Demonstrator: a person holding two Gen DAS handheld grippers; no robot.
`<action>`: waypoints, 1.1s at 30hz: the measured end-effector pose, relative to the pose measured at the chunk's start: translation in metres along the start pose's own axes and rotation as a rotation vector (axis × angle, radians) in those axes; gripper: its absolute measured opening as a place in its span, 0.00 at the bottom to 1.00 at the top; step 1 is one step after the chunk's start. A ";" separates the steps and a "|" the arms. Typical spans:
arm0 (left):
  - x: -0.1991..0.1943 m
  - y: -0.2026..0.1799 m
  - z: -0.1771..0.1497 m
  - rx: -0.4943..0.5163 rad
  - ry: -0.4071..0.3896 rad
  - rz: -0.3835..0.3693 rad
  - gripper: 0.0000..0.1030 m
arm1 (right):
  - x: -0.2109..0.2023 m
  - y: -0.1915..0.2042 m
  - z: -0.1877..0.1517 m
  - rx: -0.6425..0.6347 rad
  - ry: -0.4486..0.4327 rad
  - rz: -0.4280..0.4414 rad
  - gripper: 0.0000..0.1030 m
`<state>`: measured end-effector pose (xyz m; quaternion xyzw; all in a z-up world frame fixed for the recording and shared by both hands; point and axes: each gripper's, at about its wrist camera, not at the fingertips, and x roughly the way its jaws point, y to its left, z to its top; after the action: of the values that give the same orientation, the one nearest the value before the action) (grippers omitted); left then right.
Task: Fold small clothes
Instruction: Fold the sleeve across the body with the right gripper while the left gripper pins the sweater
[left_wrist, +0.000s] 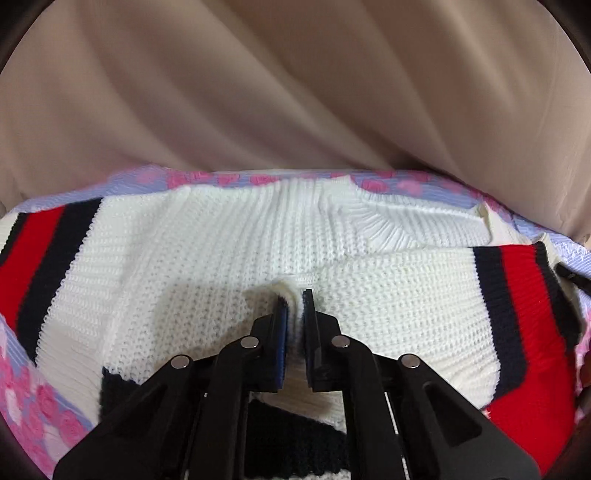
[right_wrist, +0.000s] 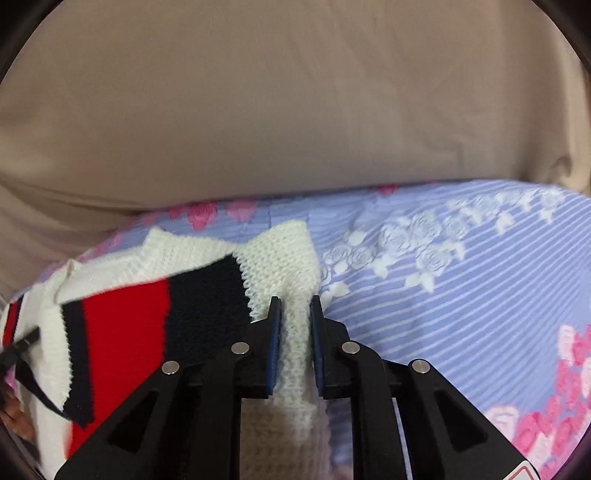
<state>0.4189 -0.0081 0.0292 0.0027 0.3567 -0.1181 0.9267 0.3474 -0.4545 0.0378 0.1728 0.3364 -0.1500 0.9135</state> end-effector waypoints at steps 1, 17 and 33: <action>-0.005 0.001 0.001 -0.014 -0.003 -0.012 0.09 | -0.020 -0.001 -0.004 -0.012 -0.033 0.028 0.20; -0.014 -0.004 -0.017 -0.078 0.087 -0.172 0.17 | -0.060 -0.019 -0.070 -0.018 -0.002 0.128 0.20; -0.021 0.004 -0.036 -0.051 0.061 -0.131 0.20 | 0.010 0.017 0.004 -0.072 0.062 -0.035 0.51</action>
<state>0.3803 0.0034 0.0159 -0.0407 0.3872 -0.1695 0.9054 0.3635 -0.4428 0.0373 0.1386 0.3726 -0.1482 0.9055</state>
